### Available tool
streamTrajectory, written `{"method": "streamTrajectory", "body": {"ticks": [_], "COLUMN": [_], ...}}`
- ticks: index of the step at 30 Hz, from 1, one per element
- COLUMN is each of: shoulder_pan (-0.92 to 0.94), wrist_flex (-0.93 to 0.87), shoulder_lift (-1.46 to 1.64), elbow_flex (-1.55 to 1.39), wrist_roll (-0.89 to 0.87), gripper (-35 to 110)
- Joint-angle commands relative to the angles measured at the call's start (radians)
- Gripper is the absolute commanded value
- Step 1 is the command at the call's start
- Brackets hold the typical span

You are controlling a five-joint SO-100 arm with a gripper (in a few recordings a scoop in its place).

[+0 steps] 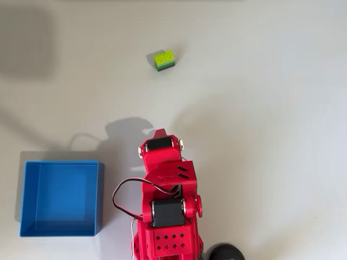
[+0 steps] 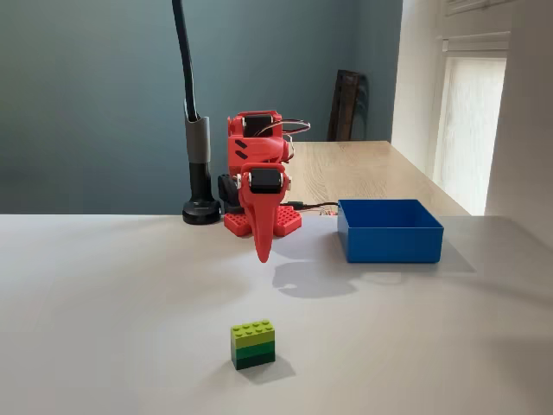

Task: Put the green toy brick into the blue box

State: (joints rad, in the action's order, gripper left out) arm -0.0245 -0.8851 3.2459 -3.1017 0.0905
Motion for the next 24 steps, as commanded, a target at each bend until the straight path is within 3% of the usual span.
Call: {"method": "streamTrajectory", "body": {"ticks": [1, 12, 24], "shoulder_pan": [0.002, 0.000, 0.009], "wrist_flex": [0.008, 0.012, 0.130], "shoulder_lift": [0.014, 0.008, -0.005], "elbow_flex": [-0.020, -0.017, 0.112], "wrist_roll": [0.011, 0.015, 0.009], "gripper": [0, 0, 0]}}
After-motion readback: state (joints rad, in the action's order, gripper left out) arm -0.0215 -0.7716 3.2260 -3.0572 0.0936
